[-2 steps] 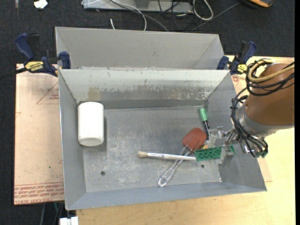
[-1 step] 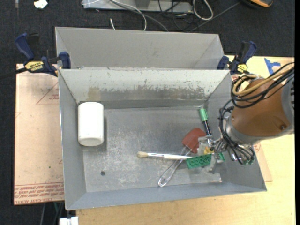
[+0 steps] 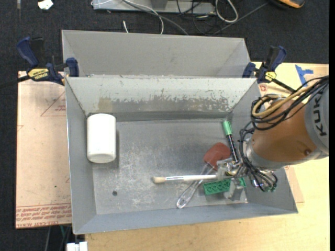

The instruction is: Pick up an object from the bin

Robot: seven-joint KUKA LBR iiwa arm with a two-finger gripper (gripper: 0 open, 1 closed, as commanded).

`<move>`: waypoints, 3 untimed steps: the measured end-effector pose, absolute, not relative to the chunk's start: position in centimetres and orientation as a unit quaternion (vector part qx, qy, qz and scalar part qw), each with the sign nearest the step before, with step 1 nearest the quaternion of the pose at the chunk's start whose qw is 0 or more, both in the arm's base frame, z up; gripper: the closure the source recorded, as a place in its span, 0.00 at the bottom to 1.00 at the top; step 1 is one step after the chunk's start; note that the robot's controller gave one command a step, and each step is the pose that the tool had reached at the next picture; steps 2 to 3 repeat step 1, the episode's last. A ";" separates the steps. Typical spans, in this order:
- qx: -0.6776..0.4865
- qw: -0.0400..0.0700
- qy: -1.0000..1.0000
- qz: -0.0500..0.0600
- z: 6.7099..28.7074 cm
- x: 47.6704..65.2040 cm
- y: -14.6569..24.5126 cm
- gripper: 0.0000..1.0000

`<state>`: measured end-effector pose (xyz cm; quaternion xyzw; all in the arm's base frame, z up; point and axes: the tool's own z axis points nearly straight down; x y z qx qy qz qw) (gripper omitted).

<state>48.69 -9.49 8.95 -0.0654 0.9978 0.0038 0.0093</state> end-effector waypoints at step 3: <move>-0.082 0.008 0.997 0.004 16.3 48.7 -9.4 1.00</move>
Offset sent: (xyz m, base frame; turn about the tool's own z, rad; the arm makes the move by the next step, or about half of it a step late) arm -0.0082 -0.0042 -0.0195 -0.0347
